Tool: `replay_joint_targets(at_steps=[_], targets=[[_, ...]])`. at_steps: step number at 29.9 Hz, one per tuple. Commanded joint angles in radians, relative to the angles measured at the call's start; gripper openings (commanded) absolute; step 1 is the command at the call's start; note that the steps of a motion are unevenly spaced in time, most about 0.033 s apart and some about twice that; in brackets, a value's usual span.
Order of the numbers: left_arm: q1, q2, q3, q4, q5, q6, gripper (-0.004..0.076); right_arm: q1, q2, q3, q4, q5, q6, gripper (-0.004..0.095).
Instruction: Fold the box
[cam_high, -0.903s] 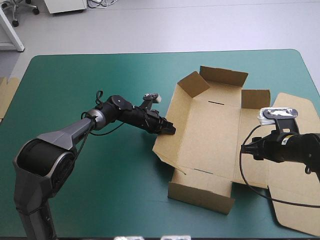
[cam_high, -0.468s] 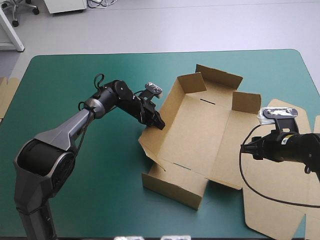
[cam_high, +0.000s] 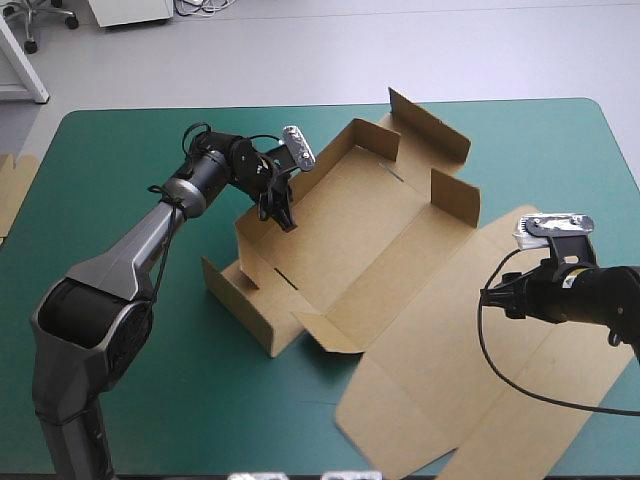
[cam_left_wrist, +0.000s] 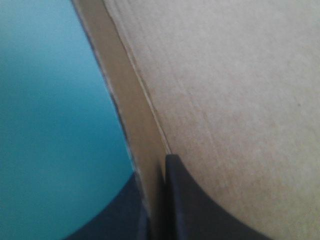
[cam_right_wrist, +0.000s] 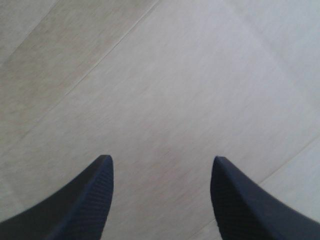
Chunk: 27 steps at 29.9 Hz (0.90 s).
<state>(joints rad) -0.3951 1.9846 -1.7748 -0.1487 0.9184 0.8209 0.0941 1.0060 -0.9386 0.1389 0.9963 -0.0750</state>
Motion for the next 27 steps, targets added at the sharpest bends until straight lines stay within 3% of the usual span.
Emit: replay_joint_targets(at_steps=[1,4,11,17,20,25,27], targets=[[0.033,-0.052,-0.056,0.021,-0.041,0.09,0.0015,-0.01,-0.011,-0.034,0.015,-0.044,-0.011,0.054],[0.074,-0.052,-0.069,-0.032,-0.029,0.186,0.0015,-0.01,-0.011,-0.034,0.015,-0.044,-0.011,0.054],[0.14,-0.052,-0.145,-0.168,0.114,0.513,0.0014,-0.01,-0.011,-0.034,0.013,-0.051,-0.011,0.054],[0.14,-0.052,-0.195,-0.155,0.001,0.504,0.0013,-0.01,-0.011,-0.034,0.021,-0.058,-0.011,0.054],[0.14,-0.052,-0.203,-0.218,-0.082,0.315,0.0014,-0.01,-0.011,-0.034,0.021,-0.073,-0.015,0.054],[0.112,-0.052,-0.203,-0.09,-0.021,0.322,0.0012,-0.01,-0.009,-0.034,0.023,-0.112,-0.015,0.054],[0.089,-0.058,-0.203,-0.037,0.005,0.409,-0.0003,-0.01,-0.009,-0.034,0.018,-0.127,-0.015,0.054]])
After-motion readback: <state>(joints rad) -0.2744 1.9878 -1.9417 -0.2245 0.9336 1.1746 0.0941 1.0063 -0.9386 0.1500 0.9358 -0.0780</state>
